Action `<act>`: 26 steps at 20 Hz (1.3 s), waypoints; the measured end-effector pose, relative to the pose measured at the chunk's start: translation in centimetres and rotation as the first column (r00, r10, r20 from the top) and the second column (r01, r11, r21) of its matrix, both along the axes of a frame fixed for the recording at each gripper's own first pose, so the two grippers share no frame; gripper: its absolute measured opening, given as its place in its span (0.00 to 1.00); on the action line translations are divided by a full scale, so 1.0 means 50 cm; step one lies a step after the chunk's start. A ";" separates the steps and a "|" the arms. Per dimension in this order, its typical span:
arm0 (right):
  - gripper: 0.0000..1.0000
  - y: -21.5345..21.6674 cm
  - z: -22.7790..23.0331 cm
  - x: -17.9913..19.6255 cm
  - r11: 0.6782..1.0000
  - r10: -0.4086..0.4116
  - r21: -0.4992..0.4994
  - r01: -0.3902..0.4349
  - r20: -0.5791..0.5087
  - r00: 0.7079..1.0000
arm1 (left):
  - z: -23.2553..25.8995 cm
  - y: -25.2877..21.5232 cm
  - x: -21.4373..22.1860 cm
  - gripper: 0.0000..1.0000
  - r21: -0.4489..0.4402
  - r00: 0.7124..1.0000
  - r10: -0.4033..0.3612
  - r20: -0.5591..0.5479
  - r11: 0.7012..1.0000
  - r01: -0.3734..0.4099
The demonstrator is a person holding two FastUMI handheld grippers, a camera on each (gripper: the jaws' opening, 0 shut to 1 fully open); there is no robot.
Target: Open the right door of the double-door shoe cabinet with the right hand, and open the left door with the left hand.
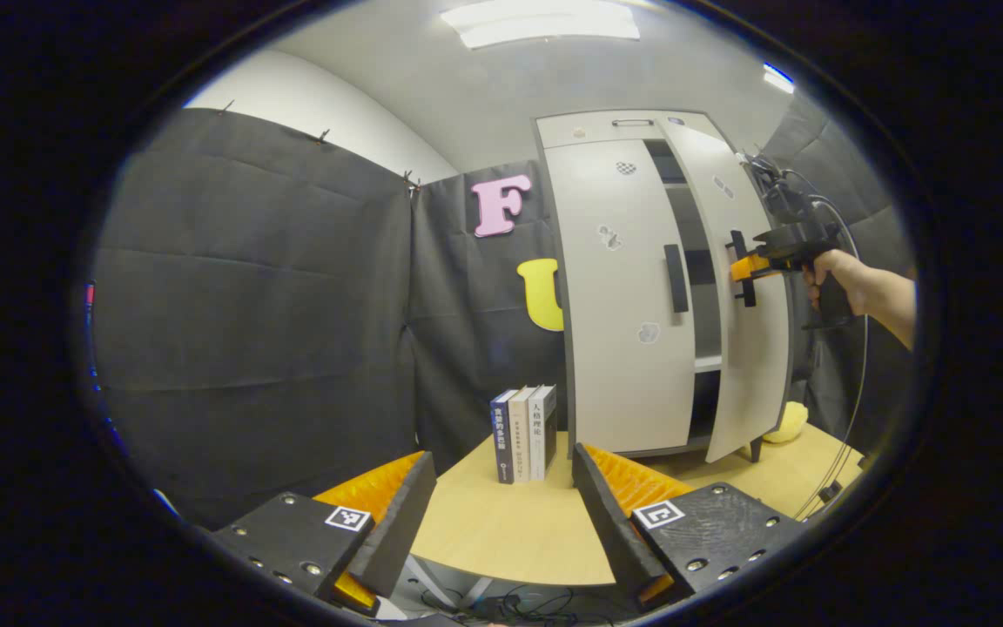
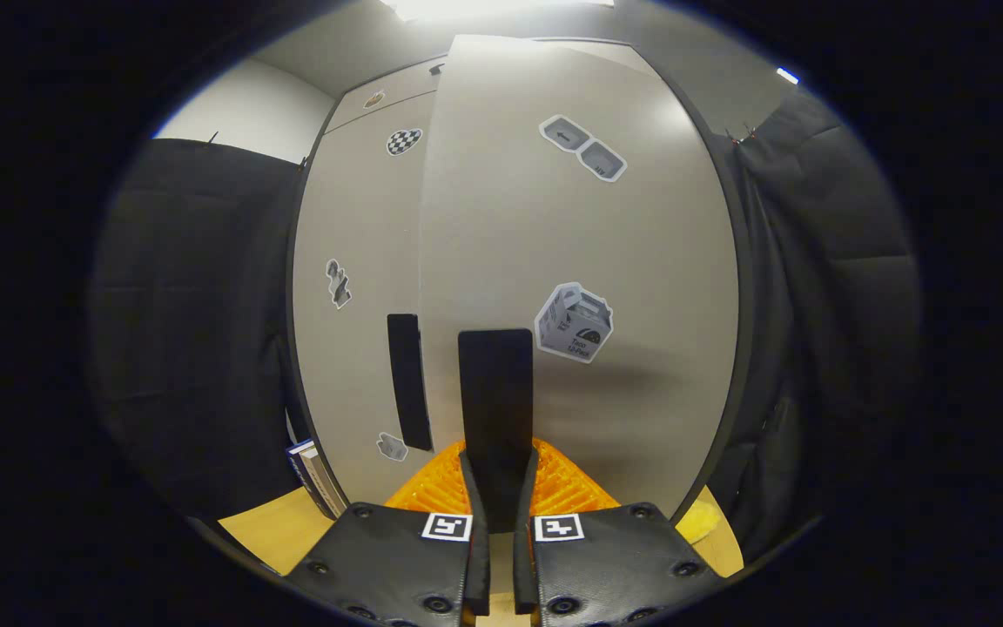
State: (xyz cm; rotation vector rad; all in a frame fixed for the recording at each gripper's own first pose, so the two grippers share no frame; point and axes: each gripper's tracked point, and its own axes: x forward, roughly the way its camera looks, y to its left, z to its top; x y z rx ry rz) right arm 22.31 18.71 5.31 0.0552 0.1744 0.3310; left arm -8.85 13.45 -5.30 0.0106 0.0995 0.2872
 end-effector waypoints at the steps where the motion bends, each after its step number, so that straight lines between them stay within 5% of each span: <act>1: 0.11 -0.004 0.000 -0.005 1.000 0.011 0.005 -0.011 -0.007 1.000 | -0.004 -0.006 0.005 0.93 0.000 1.000 -0.009 -0.003 1.000 0.009; 11: 0.12 -0.059 0.002 -0.067 0.995 0.101 0.034 -0.099 -0.055 0.993 | 0.006 -0.077 0.061 0.94 0.016 0.997 -0.081 0.007 0.997 0.080; 26: 0.12 -0.212 0.005 -0.138 0.991 0.130 0.035 -0.128 -0.072 0.989 | 0.024 -0.242 0.144 0.94 0.018 0.972 -0.234 0.036 0.972 0.233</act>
